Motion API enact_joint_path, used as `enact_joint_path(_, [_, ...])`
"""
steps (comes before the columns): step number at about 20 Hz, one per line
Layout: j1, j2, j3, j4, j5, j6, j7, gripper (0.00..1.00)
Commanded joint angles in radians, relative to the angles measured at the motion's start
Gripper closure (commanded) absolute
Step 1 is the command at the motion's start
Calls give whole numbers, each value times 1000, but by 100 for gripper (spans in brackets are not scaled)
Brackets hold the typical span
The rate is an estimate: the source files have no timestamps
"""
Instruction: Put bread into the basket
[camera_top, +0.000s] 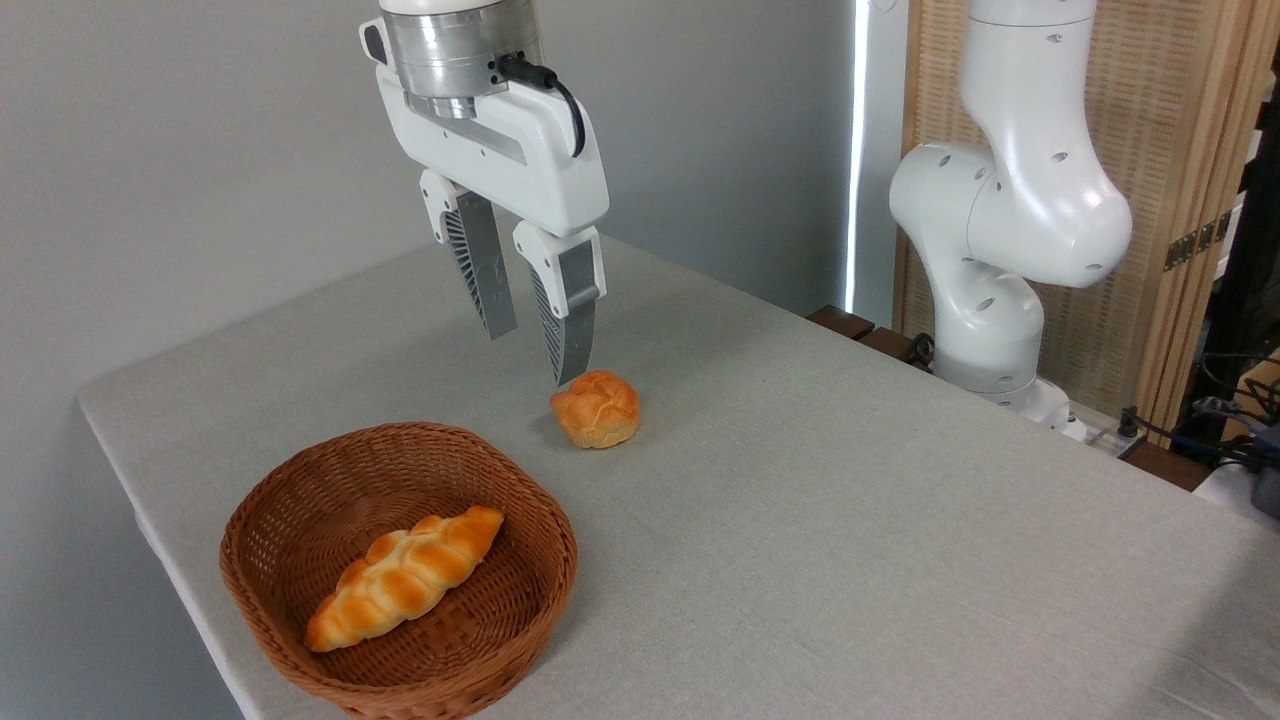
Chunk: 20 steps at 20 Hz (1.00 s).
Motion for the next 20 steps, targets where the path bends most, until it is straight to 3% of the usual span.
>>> enact_joint_path(1, [6, -20, 4, -12, -19, -16, -12, 0])
enact_joint_path(17, [0, -32, -8, -27, -19, -14, -12, 0])
enact_joint_path(20, [0, -57, -33, -86, -21, 13, -12, 0])
